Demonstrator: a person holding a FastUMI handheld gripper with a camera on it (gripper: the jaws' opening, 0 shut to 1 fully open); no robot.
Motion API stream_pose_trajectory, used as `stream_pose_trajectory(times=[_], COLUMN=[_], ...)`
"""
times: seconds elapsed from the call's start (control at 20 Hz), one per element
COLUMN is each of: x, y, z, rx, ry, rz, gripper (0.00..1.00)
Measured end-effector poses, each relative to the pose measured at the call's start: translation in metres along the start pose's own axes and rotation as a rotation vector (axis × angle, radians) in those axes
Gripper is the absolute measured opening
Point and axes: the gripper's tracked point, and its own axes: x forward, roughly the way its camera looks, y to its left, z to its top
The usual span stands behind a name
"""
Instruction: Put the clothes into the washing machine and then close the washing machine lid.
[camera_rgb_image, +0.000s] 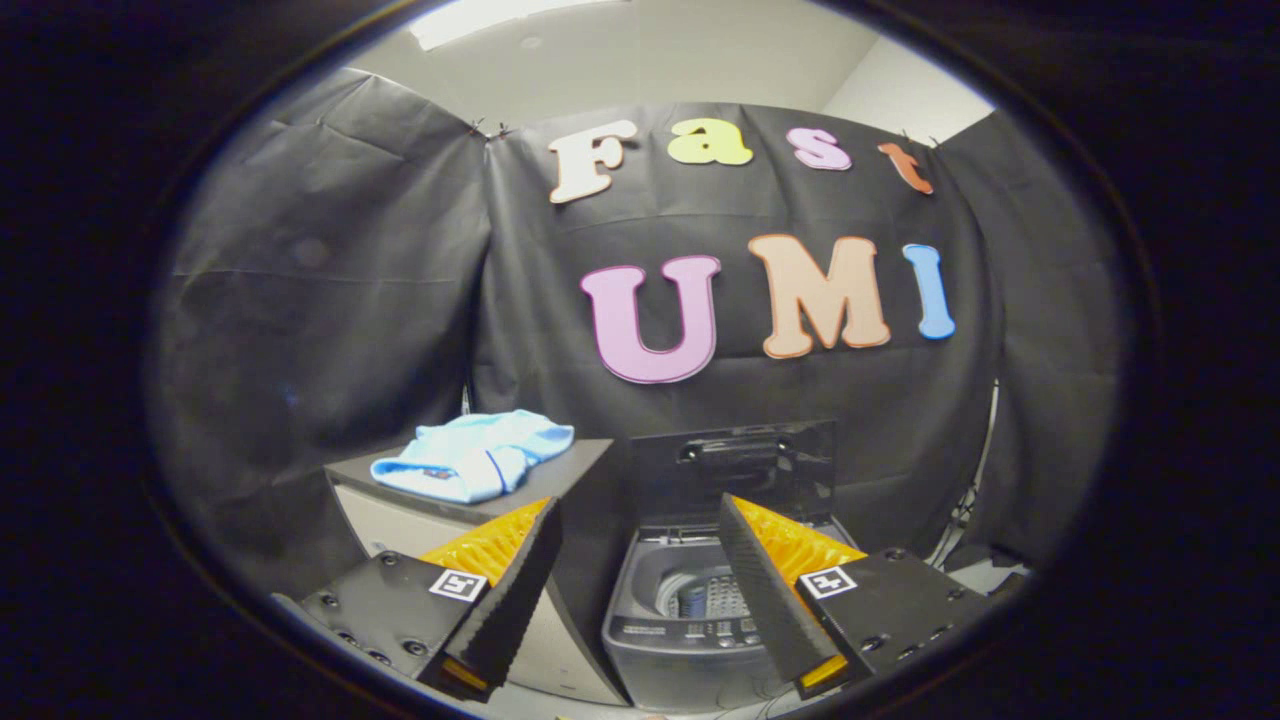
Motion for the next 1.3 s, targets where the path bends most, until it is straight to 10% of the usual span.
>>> stream_pose_trajectory(times=[0.4,1.1,1.3], x=[0.109,0.260,0.275], y=[0.138,0.201,0.187], z=[0.018,-0.082,-0.084], rx=[0.026,-0.029,-0.061], ry=[0.117,0.678,0.642], rz=[0.199,0.018,0.006], gripper=[0.98,0.98,0.86])
